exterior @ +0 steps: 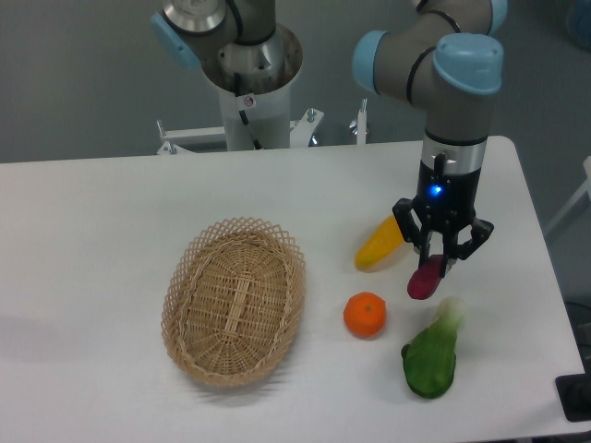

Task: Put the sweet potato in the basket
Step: 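Lift the purple sweet potato held in the gripper off the table, then carry the sweet potato over the wicker basket and lower it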

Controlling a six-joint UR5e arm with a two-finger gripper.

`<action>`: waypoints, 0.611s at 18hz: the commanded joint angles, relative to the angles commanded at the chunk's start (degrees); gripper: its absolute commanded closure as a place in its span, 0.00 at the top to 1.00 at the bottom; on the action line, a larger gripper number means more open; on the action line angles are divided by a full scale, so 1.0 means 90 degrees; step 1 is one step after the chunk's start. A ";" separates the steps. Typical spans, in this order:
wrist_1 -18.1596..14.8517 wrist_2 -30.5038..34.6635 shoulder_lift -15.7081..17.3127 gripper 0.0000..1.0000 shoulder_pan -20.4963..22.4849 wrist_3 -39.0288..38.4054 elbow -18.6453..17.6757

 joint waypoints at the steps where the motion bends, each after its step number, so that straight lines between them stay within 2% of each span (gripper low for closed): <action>1: 0.0010 0.0019 0.0000 0.25 -0.0029 -0.0078 -0.0039; 4: -0.0009 0.0049 0.0156 0.25 -0.0176 -0.0167 -0.0156; 8: -0.0019 0.0117 0.0273 0.26 -0.0430 -0.0771 -0.0283; 11: -0.0010 0.0448 0.0341 0.26 -0.0780 -0.1016 -0.0546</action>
